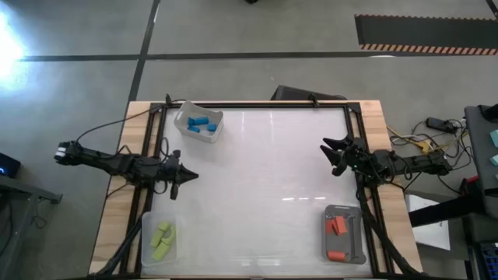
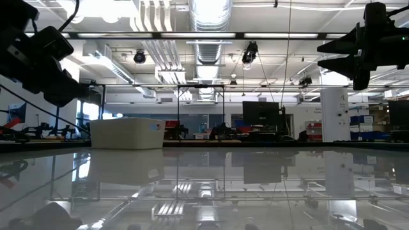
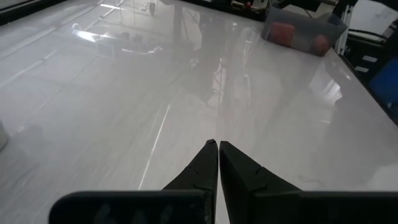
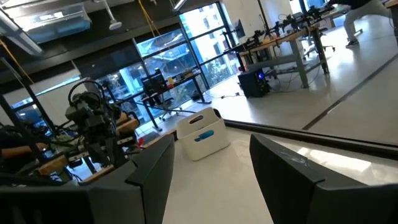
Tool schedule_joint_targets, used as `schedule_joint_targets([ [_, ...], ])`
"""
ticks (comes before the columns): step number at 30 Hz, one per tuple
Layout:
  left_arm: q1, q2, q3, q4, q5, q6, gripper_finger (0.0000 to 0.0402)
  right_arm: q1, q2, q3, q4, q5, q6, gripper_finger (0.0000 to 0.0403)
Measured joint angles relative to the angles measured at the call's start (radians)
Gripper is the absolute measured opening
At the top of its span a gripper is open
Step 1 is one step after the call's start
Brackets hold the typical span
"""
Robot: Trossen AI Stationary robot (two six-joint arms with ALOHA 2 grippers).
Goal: Sort & place blocks by color
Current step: Return to home position
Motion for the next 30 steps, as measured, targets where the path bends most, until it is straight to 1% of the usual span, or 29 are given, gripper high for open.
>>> schedule_joint_targets([
  [30,0.000,0.085,0.000,0.010,0.002,0.000,0.0000,0.000,0.000,0.000,0.000,0.000,0.000,0.0201],
])
